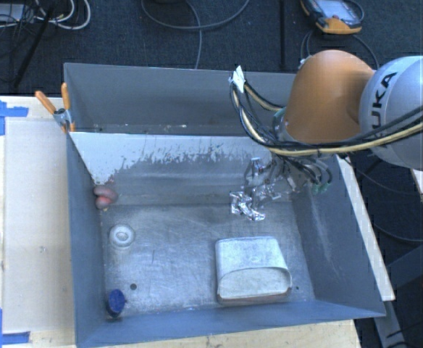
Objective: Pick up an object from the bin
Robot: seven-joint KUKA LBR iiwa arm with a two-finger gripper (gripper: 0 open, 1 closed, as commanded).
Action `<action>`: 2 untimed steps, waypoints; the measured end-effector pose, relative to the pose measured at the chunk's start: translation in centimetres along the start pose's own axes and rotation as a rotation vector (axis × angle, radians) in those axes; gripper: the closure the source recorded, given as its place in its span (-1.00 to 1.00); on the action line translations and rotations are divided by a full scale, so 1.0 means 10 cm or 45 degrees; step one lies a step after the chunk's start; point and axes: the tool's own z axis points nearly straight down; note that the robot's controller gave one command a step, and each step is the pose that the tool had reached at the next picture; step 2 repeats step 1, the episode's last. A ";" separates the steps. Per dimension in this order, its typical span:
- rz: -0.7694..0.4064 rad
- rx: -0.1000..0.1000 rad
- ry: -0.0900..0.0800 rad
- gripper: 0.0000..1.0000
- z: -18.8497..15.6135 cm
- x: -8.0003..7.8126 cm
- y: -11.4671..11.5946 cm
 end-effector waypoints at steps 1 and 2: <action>-0.039 -0.001 0.001 1.00 -0.52 0.03 -0.01; -0.039 -0.001 0.001 1.00 -0.52 0.03 -0.01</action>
Offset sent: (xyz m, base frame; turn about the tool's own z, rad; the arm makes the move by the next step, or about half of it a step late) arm -0.0044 -0.0023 0.0483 -0.0321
